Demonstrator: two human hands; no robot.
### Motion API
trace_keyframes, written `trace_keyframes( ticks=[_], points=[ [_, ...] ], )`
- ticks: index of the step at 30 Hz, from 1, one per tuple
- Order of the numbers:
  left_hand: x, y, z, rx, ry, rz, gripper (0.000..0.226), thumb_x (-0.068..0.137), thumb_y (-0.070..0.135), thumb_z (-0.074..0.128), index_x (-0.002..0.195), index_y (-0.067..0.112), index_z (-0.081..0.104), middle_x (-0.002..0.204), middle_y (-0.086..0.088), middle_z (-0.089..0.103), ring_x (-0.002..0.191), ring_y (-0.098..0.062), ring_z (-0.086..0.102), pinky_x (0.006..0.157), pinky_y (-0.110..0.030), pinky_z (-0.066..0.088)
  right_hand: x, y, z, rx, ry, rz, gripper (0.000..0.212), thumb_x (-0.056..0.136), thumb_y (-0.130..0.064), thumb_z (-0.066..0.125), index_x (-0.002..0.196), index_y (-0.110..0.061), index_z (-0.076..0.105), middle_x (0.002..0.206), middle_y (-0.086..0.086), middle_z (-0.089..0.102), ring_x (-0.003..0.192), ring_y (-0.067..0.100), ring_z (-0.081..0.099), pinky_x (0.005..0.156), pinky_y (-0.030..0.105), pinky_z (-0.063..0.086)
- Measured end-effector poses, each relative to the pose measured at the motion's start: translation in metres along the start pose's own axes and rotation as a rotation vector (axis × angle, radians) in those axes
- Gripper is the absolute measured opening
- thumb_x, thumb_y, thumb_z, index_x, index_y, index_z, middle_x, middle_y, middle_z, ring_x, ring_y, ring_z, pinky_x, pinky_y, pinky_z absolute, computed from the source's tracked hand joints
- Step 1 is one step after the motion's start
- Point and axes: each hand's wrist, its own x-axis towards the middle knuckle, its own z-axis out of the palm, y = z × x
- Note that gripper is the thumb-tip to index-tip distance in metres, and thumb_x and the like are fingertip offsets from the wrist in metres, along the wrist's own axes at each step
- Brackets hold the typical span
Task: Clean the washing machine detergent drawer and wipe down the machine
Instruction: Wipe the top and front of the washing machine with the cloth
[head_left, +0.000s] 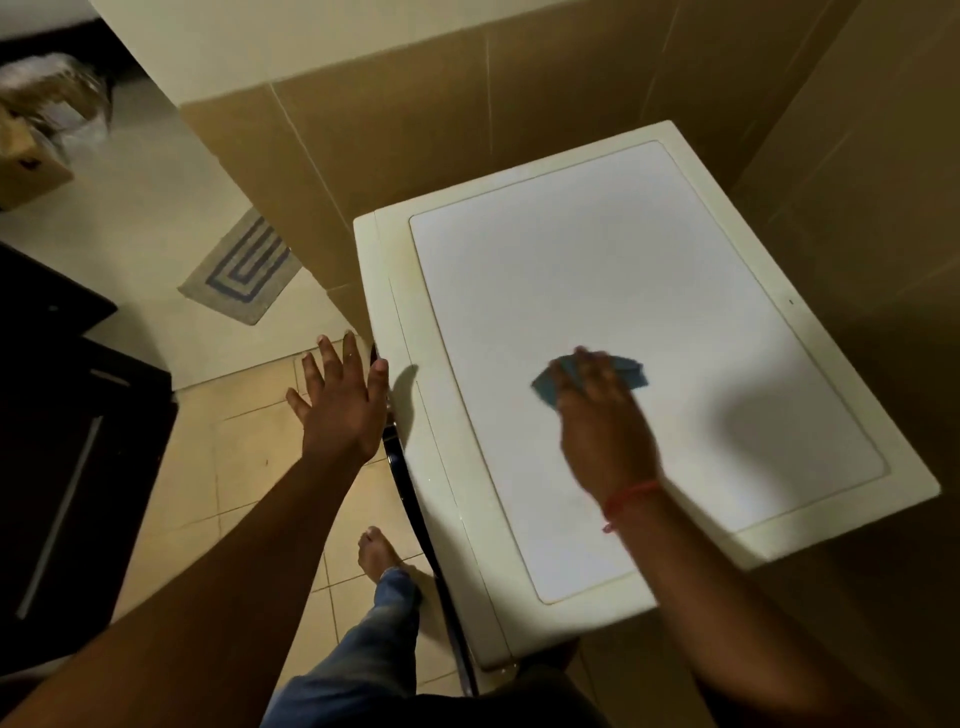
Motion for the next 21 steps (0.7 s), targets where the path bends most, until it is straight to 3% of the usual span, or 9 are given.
trace_keyframes(
  ticks=[3, 7, 9, 11, 13, 15, 17, 20, 21],
  points=[
    [0.0, 0.009, -0.002, 0.002, 0.007, 0.038, 0.077, 0.089, 0.068, 0.0, 0.156, 0.029, -0.003, 0.164, -0.002, -0.011, 0.149, -0.025, -0.017, 0.117, -0.059, -0.007, 0.03, 0.05, -0.01, -0.024, 0.023, 0.28, 0.054, 0.088, -0.008, 0.05, 0.141, -0.012, 0.047, 0.149, 0.022, 0.039, 0.138, 0.041, 0.032, 0.116, 0.049, 0.026],
    [0.001, 0.024, 0.004, 0.004, -0.012, 0.06, 0.075, 0.091, 0.068, 0.003, 0.155, 0.03, -0.004, 0.164, -0.002, -0.012, 0.149, -0.025, -0.016, 0.117, -0.059, -0.008, 0.098, 0.064, -0.016, 0.023, 0.006, 0.314, 0.052, 0.096, -0.013, 0.048, 0.147, -0.013, 0.039, 0.154, 0.02, 0.031, 0.143, 0.04, 0.023, 0.12, 0.047, 0.017],
    [-0.002, 0.032, 0.01, 0.028, -0.025, 0.084, 0.073, 0.092, 0.067, 0.004, 0.155, 0.03, -0.006, 0.164, -0.002, -0.013, 0.149, -0.025, -0.017, 0.117, -0.058, -0.008, 0.128, 0.048, -0.014, 0.048, -0.074, 0.191, 0.051, 0.096, -0.014, 0.043, 0.147, -0.011, 0.039, 0.154, 0.022, 0.029, 0.143, 0.04, 0.023, 0.119, 0.048, 0.015],
    [-0.005, 0.039, 0.015, 0.038, -0.038, 0.12, 0.07, 0.095, 0.065, 0.006, 0.155, 0.031, -0.007, 0.163, -0.001, -0.014, 0.149, -0.025, -0.017, 0.117, -0.059, -0.008, 0.131, 0.021, -0.003, -0.006, -0.184, -0.092, 0.052, 0.091, -0.012, 0.036, 0.141, -0.003, 0.044, 0.147, 0.027, 0.039, 0.138, 0.044, 0.032, 0.115, 0.054, 0.022],
    [-0.008, 0.043, 0.017, 0.035, -0.049, 0.145, 0.069, 0.096, 0.064, 0.007, 0.155, 0.031, -0.007, 0.163, -0.001, -0.015, 0.149, -0.025, -0.018, 0.117, -0.059, -0.007, 0.106, -0.002, 0.005, -0.039, -0.197, -0.347, 0.055, 0.087, -0.013, 0.028, 0.134, 0.002, 0.052, 0.14, 0.028, 0.048, 0.132, 0.044, 0.043, 0.113, 0.054, 0.028],
    [-0.01, 0.043, 0.015, 0.043, -0.049, 0.159, 0.069, 0.096, 0.064, 0.007, 0.155, 0.031, -0.006, 0.163, -0.001, -0.015, 0.149, -0.025, -0.017, 0.117, -0.059, -0.007, 0.069, -0.013, 0.001, -0.03, -0.188, -0.446, 0.055, 0.089, -0.014, 0.026, 0.137, -0.002, 0.051, 0.144, 0.023, 0.046, 0.135, 0.039, 0.04, 0.117, 0.048, 0.024],
    [-0.01, 0.038, 0.01, 0.062, -0.041, 0.164, 0.072, 0.094, 0.066, 0.005, 0.155, 0.03, -0.006, 0.163, -0.001, -0.014, 0.149, -0.025, -0.017, 0.118, -0.059, -0.006, 0.03, -0.013, -0.004, -0.019, -0.2, -0.373, 0.059, 0.089, -0.016, 0.024, 0.143, -0.008, 0.044, 0.151, 0.017, 0.039, 0.141, 0.034, 0.033, 0.12, 0.045, 0.02],
    [-0.005, 0.021, -0.002, 0.066, -0.023, 0.115, 0.076, 0.09, 0.069, 0.001, 0.155, 0.03, -0.006, 0.164, -0.001, -0.013, 0.149, -0.025, -0.017, 0.117, -0.059, -0.006, -0.012, -0.033, -0.005, 0.081, -0.14, -0.053, 0.061, 0.084, -0.014, 0.032, 0.144, -0.011, 0.043, 0.152, 0.013, 0.037, 0.142, 0.035, 0.029, 0.117, 0.047, 0.025],
    [-0.003, 0.016, -0.004, 0.055, -0.017, 0.085, 0.076, 0.09, 0.069, 0.001, 0.155, 0.03, -0.006, 0.164, -0.002, -0.012, 0.149, -0.025, -0.017, 0.117, -0.06, -0.006, -0.016, -0.046, -0.004, 0.105, -0.135, -0.027, 0.063, 0.082, -0.013, 0.03, 0.143, -0.01, 0.044, 0.152, 0.013, 0.037, 0.142, 0.037, 0.029, 0.117, 0.048, 0.025]
  ],
)
